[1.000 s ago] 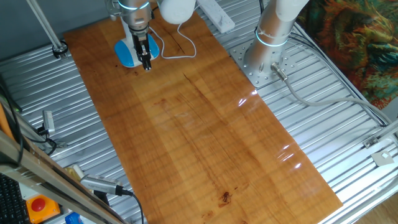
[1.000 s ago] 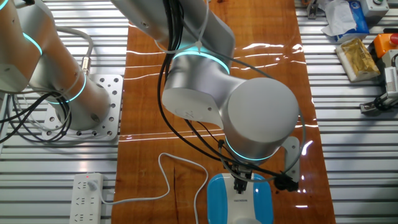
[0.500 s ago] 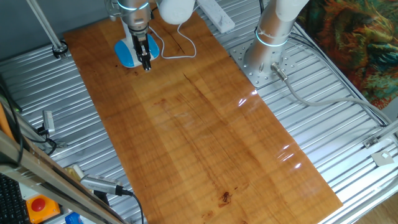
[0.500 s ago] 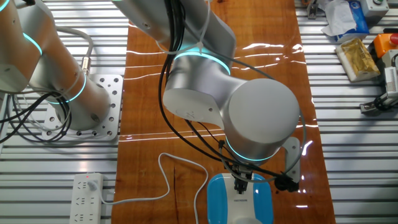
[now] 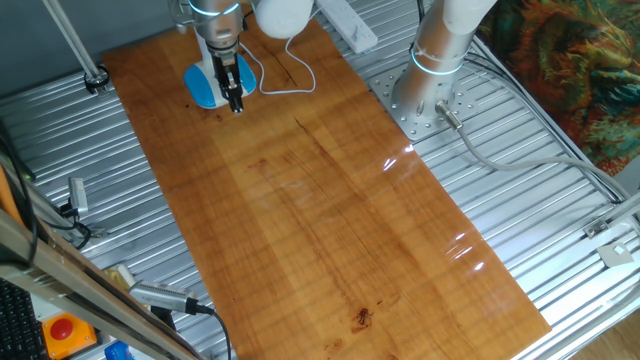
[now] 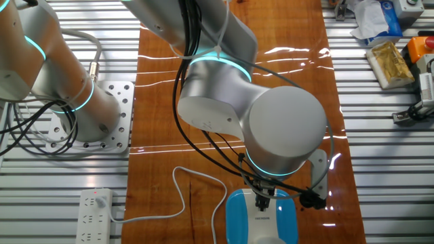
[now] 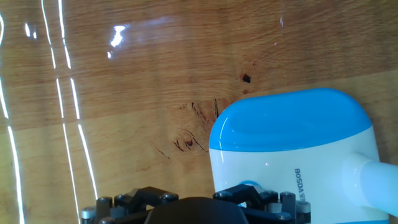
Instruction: Turn on the desk lamp by pressing the button
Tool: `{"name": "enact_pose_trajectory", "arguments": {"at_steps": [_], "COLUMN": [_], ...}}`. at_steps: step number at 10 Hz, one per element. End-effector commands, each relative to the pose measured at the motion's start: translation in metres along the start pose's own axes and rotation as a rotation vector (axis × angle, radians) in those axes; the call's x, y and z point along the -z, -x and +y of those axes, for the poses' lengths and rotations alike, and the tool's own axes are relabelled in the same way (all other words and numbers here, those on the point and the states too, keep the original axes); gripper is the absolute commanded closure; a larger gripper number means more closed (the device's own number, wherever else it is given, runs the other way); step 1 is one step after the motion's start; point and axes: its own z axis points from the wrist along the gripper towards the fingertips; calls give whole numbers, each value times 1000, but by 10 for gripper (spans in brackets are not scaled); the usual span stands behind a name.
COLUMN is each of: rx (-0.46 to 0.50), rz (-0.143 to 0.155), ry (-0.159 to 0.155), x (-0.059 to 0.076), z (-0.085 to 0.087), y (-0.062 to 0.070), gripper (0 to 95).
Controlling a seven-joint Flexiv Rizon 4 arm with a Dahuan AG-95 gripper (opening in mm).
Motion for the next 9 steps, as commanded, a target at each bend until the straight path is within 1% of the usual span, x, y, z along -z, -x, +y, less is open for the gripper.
{"name": "enact_pose_trajectory", "arguments": {"at_steps": [1,9], "rx": [3,17], "rz": [-3,-4], "ry": [1,2], "x": [-1,-2], "z": [1,4], "y": [0,1], "gripper": [0,0]}}
